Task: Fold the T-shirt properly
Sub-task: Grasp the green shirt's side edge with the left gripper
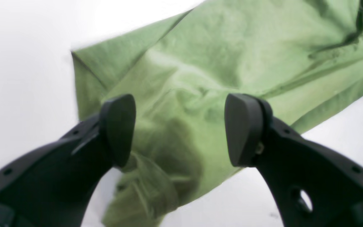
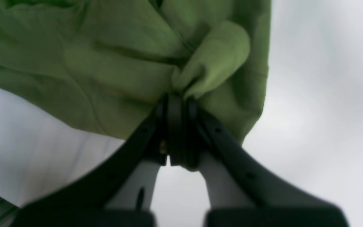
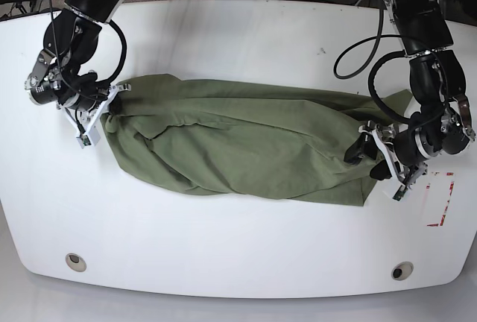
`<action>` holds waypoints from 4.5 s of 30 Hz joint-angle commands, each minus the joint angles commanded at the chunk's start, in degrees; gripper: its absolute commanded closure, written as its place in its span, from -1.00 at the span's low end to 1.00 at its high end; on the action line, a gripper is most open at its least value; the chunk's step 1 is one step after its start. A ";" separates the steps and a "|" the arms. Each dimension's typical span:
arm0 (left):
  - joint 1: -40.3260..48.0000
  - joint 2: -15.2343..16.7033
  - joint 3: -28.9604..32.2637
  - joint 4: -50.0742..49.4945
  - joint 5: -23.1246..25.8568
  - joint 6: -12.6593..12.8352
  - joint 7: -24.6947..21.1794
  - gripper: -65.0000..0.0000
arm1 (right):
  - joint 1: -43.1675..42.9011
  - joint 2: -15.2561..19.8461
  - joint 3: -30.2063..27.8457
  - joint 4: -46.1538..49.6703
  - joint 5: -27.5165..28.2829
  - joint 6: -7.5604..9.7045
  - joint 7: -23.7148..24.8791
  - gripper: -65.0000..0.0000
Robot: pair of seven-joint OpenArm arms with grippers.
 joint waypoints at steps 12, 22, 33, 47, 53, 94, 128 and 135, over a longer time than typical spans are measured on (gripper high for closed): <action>0.35 -0.53 -10.55 -2.99 -0.18 0.00 0.44 -0.28 | -0.09 0.00 0.00 0.00 0.00 0.00 0.00 1.00; 0.53 -1.85 -13.98 -3.52 -0.18 0.00 6.68 -0.28 | 0.00 -0.09 -0.18 0.00 0.00 0.00 0.00 1.00; 2.37 2.37 -12.57 -3.52 -1.32 0.00 7.30 -0.28 | 0.00 -0.62 -0.26 0.00 0.00 0.00 0.00 1.00; 2.46 2.90 -4.48 -3.08 -9.58 0.00 7.30 -0.27 | -0.09 -1.14 -0.26 0.00 0.00 0.00 0.00 1.00; 2.29 2.90 -2.81 -2.99 -11.43 0.00 7.30 -0.27 | -0.09 -1.23 -0.26 0.00 0.00 0.00 0.00 1.00; -5.54 -3.16 -3.52 -12.84 11.52 4.97 -14.07 -0.28 | 0.00 -1.32 -0.26 -0.09 0.00 0.00 0.00 1.00; -16.26 1.93 -3.60 -46.77 23.38 0.31 -31.65 -0.28 | -0.09 -1.32 0.09 -0.09 0.09 0.00 0.00 1.00; -16.26 2.99 -3.52 -46.77 23.47 0.48 -31.56 -0.11 | -0.09 -1.32 0.09 -0.09 0.09 0.00 0.00 1.00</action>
